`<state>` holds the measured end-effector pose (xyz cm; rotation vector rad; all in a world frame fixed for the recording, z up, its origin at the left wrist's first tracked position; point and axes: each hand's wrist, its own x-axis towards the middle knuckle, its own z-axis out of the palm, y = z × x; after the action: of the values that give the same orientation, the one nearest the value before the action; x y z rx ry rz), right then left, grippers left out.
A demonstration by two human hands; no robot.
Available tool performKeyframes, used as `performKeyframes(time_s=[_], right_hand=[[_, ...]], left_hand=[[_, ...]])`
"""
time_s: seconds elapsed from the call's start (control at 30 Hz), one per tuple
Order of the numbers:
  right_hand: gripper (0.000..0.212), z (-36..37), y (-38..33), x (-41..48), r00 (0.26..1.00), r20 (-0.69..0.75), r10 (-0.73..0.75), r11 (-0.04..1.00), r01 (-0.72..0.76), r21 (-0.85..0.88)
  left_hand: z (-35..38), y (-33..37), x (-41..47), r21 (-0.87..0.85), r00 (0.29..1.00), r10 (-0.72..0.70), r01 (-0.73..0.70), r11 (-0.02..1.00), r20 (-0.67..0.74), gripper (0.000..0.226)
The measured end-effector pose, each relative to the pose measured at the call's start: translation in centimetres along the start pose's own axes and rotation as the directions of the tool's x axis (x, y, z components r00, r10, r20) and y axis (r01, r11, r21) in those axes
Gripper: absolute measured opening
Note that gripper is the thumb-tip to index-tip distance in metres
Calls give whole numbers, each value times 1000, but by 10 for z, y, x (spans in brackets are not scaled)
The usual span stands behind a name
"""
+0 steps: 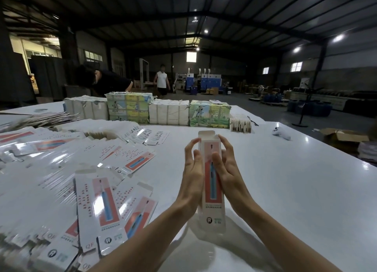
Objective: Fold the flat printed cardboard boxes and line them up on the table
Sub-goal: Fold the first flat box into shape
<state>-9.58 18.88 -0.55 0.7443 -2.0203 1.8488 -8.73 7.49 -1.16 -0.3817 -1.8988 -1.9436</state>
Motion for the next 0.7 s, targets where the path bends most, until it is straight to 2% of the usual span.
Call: performKeyframes(time_s=[0.13,0.27,0.33,0.5,0.57,0.7], right_hand=[[60,-7,1,1,999,-5,35,999,-35,29],[45,-13,1,5,997,-8,73,995,-72,63],[45,-15,2,6,996,-11,92,995,-92,35],[45,-21,5,8,994,28,104,995,-105,5],[49,-23,6,10,994,11,106,994,-106,-17],[42,-29,10,14,990,-68,124,992,-121,39]], left_hand=[[-1,5,2,-32,993,6,-3,999,114,54],[-1,1,0,-1,973,-51,52,999,227,79],[-1,-4,0,26,964,-53,47,999,259,94],[-7,-6,8,-37,935,-125,145,989,331,98],[-8,-5,11,-35,931,-148,169,985,334,98],[-11,-8,13,44,929,-180,175,984,322,104]])
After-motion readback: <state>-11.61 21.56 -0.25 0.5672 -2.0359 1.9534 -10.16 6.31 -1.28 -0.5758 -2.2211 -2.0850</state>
